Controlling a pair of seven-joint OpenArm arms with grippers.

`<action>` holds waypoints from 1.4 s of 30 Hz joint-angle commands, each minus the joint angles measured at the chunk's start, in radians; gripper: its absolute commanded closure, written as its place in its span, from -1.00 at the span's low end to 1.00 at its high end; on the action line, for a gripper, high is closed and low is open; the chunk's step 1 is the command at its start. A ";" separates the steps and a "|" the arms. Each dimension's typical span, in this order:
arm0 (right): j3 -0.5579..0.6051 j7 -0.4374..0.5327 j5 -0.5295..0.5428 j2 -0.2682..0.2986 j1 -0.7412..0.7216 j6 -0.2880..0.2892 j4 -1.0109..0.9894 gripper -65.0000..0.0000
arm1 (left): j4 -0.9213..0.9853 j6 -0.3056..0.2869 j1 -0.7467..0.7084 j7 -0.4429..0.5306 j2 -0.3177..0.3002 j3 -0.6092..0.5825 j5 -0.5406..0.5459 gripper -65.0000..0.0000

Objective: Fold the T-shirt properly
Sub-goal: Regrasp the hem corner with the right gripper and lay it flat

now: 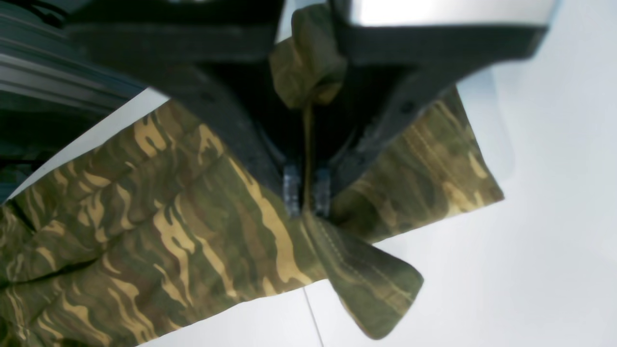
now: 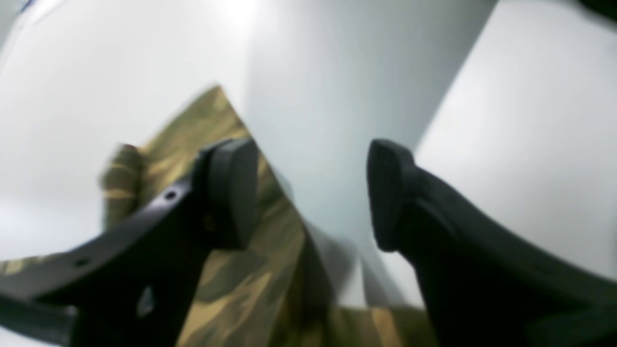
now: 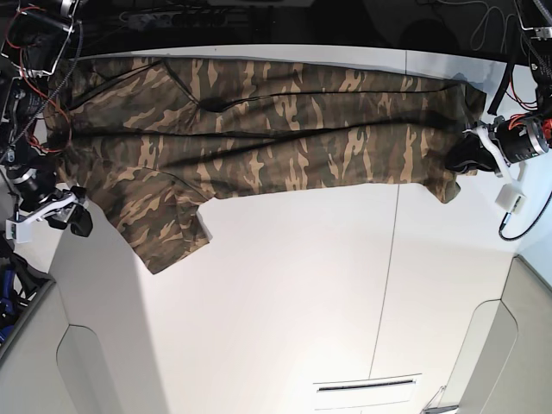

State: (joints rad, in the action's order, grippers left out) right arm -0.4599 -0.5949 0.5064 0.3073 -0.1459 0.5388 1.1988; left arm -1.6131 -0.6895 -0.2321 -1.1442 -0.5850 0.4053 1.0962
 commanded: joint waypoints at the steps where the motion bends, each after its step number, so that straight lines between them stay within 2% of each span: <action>1: 0.014 0.034 0.016 0.017 -0.037 0.008 -0.024 -0.11 | -0.015 -0.009 0.010 0.022 -0.022 0.009 0.021 0.96; 6: 0.122 0.038 0.016 0.005 -0.096 0.014 -0.159 -0.11 | -0.015 -0.009 0.010 0.022 -0.021 0.009 0.022 0.96; 13: 0.238 0.037 0.016 -0.032 -0.106 0.015 -0.163 -0.07 | -0.015 -0.009 0.010 0.024 -0.022 0.009 0.022 0.96; 15: 0.246 0.037 0.016 -0.045 -0.109 0.015 -0.163 0.20 | -0.015 -0.009 0.010 0.025 -0.021 0.009 0.022 0.96; 19: 0.246 0.038 0.019 -0.062 -0.109 0.016 -0.161 0.98 | -0.015 -0.009 0.010 0.025 -0.022 0.009 0.021 0.96; 21: 0.245 0.037 0.037 -0.060 -0.109 0.043 -0.157 1.00 | -0.015 -0.009 0.010 0.025 -0.022 0.009 0.021 0.96; 24: 0.243 -0.013 0.038 -0.061 -0.109 0.045 -0.113 1.00 | -0.015 -0.009 0.011 0.029 -0.022 0.010 0.018 0.96; 30: 0.225 -0.264 0.158 -0.058 -0.089 0.045 0.106 1.00 | -0.020 -0.009 0.010 0.024 -0.030 0.010 0.018 0.96; 35: 0.135 -0.388 0.244 -0.058 0.014 0.045 0.347 1.00 | -0.050 -0.009 0.010 -0.019 -0.033 0.045 0.023 0.96; 42: -0.026 -0.454 0.388 -0.058 0.210 0.046 0.558 1.00 | -0.058 -0.009 -0.002 -0.105 -0.033 0.091 0.068 0.96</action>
State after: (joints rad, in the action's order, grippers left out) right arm -0.4805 -1.0615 0.8749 0.2375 0.0715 0.5797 1.7428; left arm -1.6550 -0.6895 -0.2386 -1.2568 -0.5964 0.4862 1.1435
